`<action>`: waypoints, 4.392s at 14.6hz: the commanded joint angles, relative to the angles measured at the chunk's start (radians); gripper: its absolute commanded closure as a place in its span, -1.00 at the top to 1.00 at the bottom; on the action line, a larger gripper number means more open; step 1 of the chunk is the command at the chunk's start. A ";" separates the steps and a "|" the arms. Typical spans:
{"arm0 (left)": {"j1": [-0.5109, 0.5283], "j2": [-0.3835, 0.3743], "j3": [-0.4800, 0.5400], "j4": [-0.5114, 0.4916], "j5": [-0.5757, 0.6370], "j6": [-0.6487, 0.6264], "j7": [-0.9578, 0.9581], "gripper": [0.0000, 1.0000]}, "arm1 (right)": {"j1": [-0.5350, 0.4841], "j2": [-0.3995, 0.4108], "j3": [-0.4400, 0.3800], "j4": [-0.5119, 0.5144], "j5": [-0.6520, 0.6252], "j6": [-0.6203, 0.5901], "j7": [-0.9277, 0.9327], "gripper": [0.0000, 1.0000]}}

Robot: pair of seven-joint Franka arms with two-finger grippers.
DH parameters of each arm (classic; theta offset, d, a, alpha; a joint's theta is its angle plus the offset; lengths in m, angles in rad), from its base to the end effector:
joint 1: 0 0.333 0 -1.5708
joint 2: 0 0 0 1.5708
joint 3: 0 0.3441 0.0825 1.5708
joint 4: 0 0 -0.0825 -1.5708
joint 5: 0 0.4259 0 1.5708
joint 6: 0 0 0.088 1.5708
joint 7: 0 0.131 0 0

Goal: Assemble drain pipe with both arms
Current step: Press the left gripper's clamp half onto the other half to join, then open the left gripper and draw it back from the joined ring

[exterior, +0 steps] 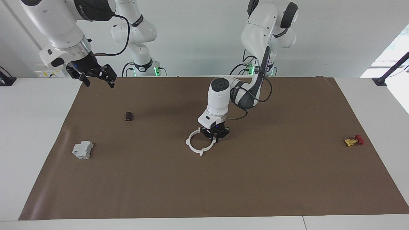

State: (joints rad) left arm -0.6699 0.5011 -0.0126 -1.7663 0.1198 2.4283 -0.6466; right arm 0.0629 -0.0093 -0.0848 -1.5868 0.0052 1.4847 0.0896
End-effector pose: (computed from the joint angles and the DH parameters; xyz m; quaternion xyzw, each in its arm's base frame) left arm 0.5647 -0.4551 0.2701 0.9942 -0.0588 0.0877 0.0183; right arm 0.5811 -0.0122 0.6189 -0.9974 0.0555 0.0465 0.0014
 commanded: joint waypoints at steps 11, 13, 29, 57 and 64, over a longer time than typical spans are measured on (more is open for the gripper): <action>-0.005 -0.012 0.011 -0.019 -0.089 0.020 -0.013 -1.00 | -0.029 -0.009 0.020 -0.019 -0.001 0.046 -0.073 1.00; -0.004 -0.012 0.011 -0.021 -0.089 0.021 -0.013 -1.00 | -0.025 -0.012 0.022 -0.016 -0.001 0.046 -0.073 1.00; 0.004 -0.012 0.011 -0.021 -0.108 0.026 -0.018 -1.00 | -0.025 -0.012 0.022 -0.015 0.002 0.048 -0.073 1.00; 0.180 -0.251 0.017 -0.126 -0.117 -0.102 0.095 1.00 | -0.021 -0.012 0.023 -0.010 0.002 0.048 -0.071 1.00; 0.449 -0.438 0.016 -0.131 -0.117 -0.408 0.427 1.00 | -0.020 -0.012 0.023 -0.010 -0.010 0.052 -0.062 1.00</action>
State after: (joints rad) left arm -0.2790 0.1184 0.0121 -1.8668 0.0164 2.0618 -0.2934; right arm 0.0501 -0.0127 -0.0696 -1.5911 0.0056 1.5169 0.0465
